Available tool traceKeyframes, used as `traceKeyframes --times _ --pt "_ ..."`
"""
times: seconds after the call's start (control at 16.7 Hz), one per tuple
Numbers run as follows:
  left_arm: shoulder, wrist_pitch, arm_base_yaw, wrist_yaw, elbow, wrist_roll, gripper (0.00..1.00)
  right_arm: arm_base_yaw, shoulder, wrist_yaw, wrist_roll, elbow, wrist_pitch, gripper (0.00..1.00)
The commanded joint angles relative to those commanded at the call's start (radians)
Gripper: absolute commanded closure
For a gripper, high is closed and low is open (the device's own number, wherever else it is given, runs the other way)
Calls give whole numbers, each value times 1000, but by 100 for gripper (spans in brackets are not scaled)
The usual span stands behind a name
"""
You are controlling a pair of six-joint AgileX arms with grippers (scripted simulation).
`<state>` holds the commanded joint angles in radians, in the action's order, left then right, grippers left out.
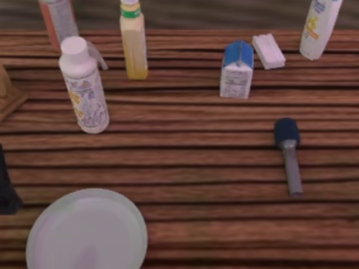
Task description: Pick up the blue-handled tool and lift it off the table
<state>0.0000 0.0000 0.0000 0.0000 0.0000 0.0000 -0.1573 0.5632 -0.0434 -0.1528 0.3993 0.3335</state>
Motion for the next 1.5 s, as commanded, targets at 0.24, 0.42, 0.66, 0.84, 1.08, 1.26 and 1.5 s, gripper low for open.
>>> traceKeyframes --times 0.24,0.42,0.66,0.84,1.08,1.26,1.5 --pt "0 0 0 0 0 0 0 -96 417 -24 -111 285 177 0" --pt "0 0 0 0 0 0 0 -167 719 -39 -192 497 300 0" --pt "0 0 0 0 0 0 0 -247 1053 -59 -279 727 455 0" --pt "0 0 0 0 0 0 0 -291 1220 -74 -323 836 552 0" --pt "0 0 0 0 0 0 0 -314 1310 -84 -346 890 613 0" --pt "0 0 0 0 0 0 0 -314 1310 -84 -346 890 613 0" --pt "0 0 0 0 0 0 0 -307 1332 -84 -340 868 572 0"
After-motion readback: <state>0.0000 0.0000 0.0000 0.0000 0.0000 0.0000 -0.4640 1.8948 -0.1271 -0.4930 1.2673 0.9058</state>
